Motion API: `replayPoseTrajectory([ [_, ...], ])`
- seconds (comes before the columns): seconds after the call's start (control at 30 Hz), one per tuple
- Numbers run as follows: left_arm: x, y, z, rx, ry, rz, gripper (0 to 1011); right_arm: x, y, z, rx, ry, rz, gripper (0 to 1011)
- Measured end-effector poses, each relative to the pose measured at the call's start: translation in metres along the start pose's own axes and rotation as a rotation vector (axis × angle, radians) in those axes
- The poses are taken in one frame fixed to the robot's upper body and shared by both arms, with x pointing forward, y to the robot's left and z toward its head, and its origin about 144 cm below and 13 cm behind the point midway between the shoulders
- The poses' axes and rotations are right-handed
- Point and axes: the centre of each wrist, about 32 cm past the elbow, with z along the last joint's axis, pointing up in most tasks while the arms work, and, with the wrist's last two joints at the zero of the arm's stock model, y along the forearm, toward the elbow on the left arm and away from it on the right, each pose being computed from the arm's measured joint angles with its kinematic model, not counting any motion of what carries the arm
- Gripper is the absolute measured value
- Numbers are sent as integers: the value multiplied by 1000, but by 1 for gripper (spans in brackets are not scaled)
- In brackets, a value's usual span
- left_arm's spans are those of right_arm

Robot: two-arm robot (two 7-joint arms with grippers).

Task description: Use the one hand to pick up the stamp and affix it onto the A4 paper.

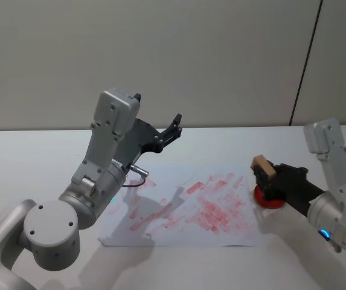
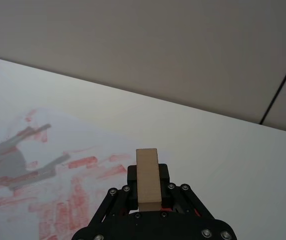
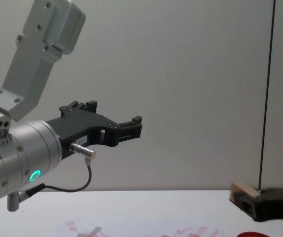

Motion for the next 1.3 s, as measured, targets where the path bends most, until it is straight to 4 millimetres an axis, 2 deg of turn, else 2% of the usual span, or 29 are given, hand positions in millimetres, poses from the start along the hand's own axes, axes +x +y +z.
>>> replayPoseTrajectory([
  [0.17,0,0,0,0,0,0,1002,10,2,-9,-23,-18,-47,218],
  [0.47,0,0,0,0,0,0,1001,16,8,-16,-46,-33,-75,219],
  [0.93,0,0,0,0,0,0,1001,16,10,-26,-106,-33,-68,232],
  [0.97,0,0,0,0,0,0,1001,16,10,-27,-110,-33,-66,288],
  [1.1,0,0,0,0,0,0,1002,15,10,-29,-118,-33,-64,361],
  [1.23,0,0,0,0,0,0,1001,15,10,-30,-126,-33,-62,531],
  [1.3,0,0,0,0,0,0,1001,15,10,-31,-128,-33,-61,565],
])
